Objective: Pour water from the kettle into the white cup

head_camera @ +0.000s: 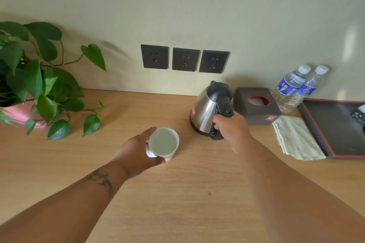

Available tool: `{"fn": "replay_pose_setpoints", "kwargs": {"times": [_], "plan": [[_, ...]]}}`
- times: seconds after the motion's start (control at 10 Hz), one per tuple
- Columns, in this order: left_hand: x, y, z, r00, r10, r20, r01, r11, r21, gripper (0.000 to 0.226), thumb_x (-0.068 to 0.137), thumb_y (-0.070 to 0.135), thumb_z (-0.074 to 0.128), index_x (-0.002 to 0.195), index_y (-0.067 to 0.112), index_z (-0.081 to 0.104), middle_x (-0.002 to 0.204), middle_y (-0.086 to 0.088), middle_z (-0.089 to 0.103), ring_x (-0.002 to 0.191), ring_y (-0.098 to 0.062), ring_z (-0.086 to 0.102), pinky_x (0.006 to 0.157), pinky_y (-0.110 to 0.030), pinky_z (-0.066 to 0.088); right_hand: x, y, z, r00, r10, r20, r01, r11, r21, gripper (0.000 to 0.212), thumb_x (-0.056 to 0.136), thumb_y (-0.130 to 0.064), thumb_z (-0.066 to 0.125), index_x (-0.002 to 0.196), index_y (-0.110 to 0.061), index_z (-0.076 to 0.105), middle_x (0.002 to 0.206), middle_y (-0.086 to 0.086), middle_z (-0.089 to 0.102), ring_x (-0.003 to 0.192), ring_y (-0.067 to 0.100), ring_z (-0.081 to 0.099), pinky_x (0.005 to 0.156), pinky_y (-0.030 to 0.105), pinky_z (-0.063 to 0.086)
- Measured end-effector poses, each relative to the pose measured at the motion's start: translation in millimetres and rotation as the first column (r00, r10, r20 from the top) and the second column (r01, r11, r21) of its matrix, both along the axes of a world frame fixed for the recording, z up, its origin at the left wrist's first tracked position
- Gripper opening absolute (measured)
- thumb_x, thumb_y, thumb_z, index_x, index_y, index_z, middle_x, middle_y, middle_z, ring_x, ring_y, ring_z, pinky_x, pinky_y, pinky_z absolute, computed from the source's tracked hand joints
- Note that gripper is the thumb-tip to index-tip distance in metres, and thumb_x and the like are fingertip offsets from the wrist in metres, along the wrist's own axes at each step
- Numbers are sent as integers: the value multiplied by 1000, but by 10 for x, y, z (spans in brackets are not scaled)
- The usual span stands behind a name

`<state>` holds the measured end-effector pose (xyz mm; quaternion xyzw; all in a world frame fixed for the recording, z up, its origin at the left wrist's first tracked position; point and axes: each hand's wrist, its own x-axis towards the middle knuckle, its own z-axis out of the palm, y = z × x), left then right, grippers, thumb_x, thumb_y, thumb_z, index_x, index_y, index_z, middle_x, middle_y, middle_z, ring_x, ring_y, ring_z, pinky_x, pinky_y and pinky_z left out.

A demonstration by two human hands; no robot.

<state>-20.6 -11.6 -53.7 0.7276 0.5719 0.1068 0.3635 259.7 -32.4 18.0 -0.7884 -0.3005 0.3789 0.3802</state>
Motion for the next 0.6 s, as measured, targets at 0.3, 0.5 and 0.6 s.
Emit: {"fn": "replay_pose_setpoints", "kwargs": {"times": [0.3, 0.5, 0.6], "plan": [[74, -73, 168, 988, -86, -128, 87, 996, 2, 131, 68, 58, 87, 160, 43, -5, 157, 5, 44, 141, -23, 44, 112, -41, 40, 86, -164, 21, 964, 199, 177, -195, 980, -39, 35, 86, -22, 74, 116, -7, 65, 86, 6, 67, 64, 5, 59, 49, 19, 41], [110, -156, 312, 983, -68, -171, 75, 997, 30, 128, 72, 60, 83, 162, 34, -4, 161, 6, 39, 145, -23, 38, 117, -42, 33, 170, -301, -62, 894, 337, 294, -261, 927, -269, 47, 98, -36, 56, 136, -7, 53, 126, 13, 68, 98, 28, 60, 78, 33, 44], [139, -223, 402, 975, -71, -209, 81, 996, 39, 123, 77, 59, 79, 163, 29, -4, 163, 5, 34, 147, -22, 34, 118, -41, 30, 108, -463, 39, 853, 456, 254, -345, 858, -380, 46, 104, -30, 46, 145, -9, 52, 139, 15, 63, 115, 32, 62, 92, 37, 47]]}}
